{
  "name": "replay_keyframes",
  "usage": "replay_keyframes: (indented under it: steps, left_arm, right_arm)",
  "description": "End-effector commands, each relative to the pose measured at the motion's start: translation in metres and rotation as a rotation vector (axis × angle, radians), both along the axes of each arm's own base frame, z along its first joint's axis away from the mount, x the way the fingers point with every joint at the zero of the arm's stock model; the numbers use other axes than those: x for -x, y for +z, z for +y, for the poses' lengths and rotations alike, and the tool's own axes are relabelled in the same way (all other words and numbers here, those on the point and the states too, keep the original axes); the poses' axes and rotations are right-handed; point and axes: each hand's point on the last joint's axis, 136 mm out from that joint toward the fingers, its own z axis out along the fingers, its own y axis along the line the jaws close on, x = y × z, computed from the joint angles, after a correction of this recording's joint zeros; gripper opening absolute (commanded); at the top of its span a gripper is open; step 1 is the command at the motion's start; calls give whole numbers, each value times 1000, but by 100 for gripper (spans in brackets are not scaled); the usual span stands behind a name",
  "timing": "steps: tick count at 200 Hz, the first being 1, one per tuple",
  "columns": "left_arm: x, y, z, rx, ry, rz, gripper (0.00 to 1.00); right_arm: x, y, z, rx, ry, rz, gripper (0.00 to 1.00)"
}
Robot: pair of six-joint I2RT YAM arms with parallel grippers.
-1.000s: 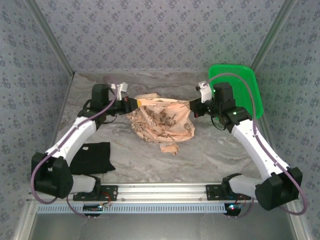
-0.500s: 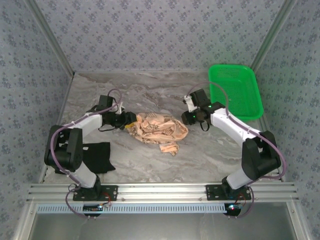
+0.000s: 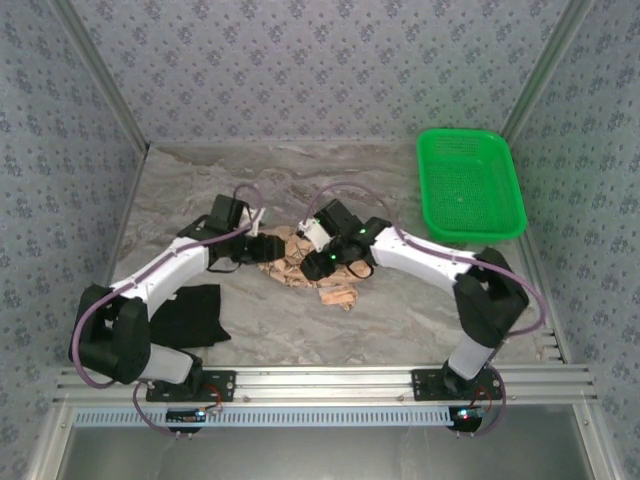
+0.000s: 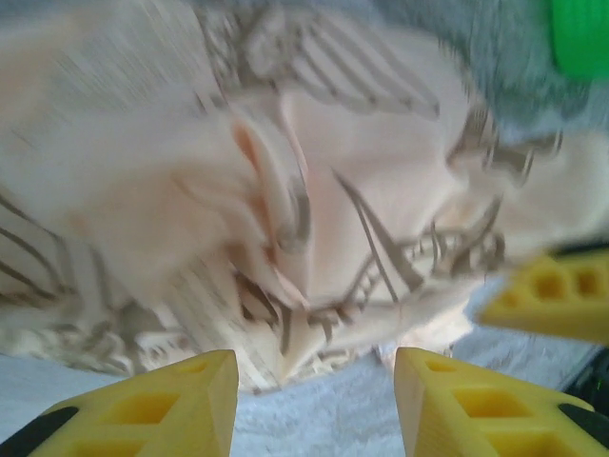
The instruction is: Fold the inside-out t-shirt
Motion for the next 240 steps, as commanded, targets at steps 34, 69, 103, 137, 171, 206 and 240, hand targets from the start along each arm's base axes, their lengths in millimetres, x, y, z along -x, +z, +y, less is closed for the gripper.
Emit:
replay_keyframes:
  steps: [34, 69, 103, 137, 171, 206, 240]
  left_arm:
    - [-26, -33, 0, -85, 89, -9, 58]
    - [-52, -46, -7, -138, 94, -13, 60]
    - [-76, -49, -13, -160, 105, -59, 59]
    - [-86, -38, -23, -144, 57, -87, 16]
    - [-74, 15, -27, -92, -29, -169, 0]
    - [-51, 79, -10, 61, -50, -262, 0]
    - [-45, 77, 20, 102, 28, -257, 0]
  right_arm:
    - [-85, -15, -22, 118, -306, -87, 50]
    - [-120, -18, -32, 154, -405, -165, 51]
    - [-124, -43, -38, 173, -419, -107, 46]
    - [-126, -41, -43, 149, -414, -104, 11]
    - [-112, 20, -50, 31, -353, -132, 0]
    - [-71, 101, -77, -177, -267, -105, 0]
    - [-4, 157, -79, -569, -20, 138, 0]
